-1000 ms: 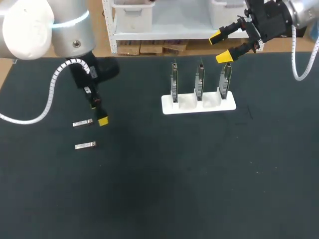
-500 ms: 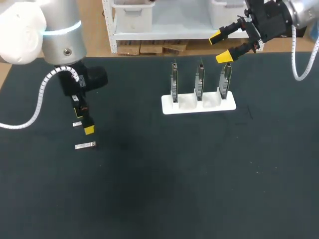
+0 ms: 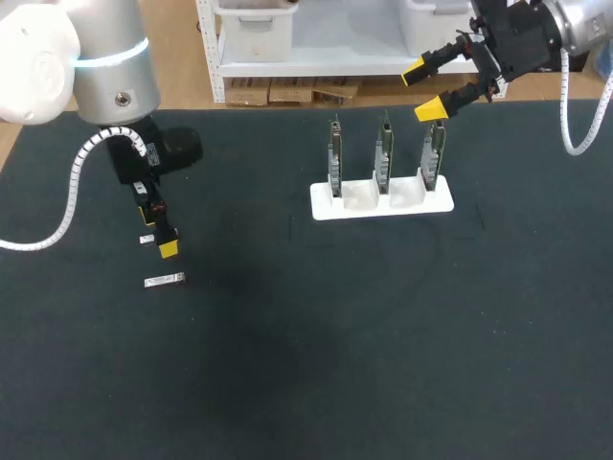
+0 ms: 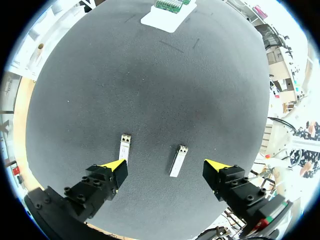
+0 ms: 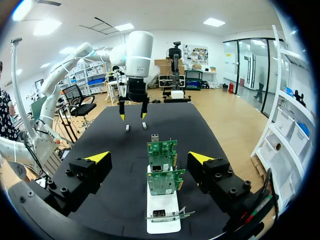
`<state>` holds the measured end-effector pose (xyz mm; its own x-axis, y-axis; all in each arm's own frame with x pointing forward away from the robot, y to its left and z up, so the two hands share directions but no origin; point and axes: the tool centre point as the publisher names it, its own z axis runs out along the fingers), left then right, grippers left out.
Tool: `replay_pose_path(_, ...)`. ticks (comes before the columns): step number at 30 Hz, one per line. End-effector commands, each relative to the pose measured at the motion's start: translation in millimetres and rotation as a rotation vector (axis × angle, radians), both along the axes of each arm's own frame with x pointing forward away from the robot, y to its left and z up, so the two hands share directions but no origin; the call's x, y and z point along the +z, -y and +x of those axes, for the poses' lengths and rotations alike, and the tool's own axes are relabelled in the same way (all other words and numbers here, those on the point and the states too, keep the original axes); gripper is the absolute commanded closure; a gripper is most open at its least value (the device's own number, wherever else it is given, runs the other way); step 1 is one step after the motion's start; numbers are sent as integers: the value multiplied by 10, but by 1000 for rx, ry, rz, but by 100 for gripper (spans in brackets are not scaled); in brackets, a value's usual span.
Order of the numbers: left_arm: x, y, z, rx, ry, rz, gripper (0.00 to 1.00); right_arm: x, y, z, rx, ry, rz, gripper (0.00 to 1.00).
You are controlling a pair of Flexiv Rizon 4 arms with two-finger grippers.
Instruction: Pick up the optical module with the left hand, and insert it into the network port with the right hand.
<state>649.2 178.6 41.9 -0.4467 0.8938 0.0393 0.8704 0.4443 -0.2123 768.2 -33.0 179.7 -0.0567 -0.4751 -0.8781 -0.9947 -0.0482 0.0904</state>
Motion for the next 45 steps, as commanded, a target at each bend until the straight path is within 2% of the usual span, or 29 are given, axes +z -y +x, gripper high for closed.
replay_pose_path(1, 6, -4, -5, 0, 1, 1, 0, 3, 1, -20, -4, 3, -1, 0)
replay_pose_path(2, 8, 32, 15, -26, 3, 22, 0, 3, 1, -20, -4, 3, -1, 0)
replay_pose_path(3, 9, 66, 31, -26, 1, 72, 0, 3, 1, -20, -4, 3, -1, 0)
replay_pose_path(5, 15, 86, 62, -55, 8, 85, 0, 3, 1, -20, -4, 3, -1, 0)
replay_pose_path(7, 14, 98, 88, -47, -2, 136, 0, 3, 1, -20, -4, 3, -1, 0)
replay_pose_path(15, -31, 122, 101, -114, 7, 184, 0, 3, 1, -20, -4, 3, -1, 0)
replay_pose_path(22, -89, -1, 78, -194, 18, 262, 0, 3, 1, -20, -4, 3, -1, 0)
replay_pose_path(25, -108, -51, 57, -213, 25, 276, 0, 3, 1, -20, -4, 3, -1, 0)
replay_pose_path(36, -217, -251, 31, -142, 53, 212, 0, 3, 1, -20, -4, 3, -1, 0)
replay_pose_path(45, -243, -295, 63, -155, 89, 180, 0, 3, 1, -20, -4, 3, -1, 0)
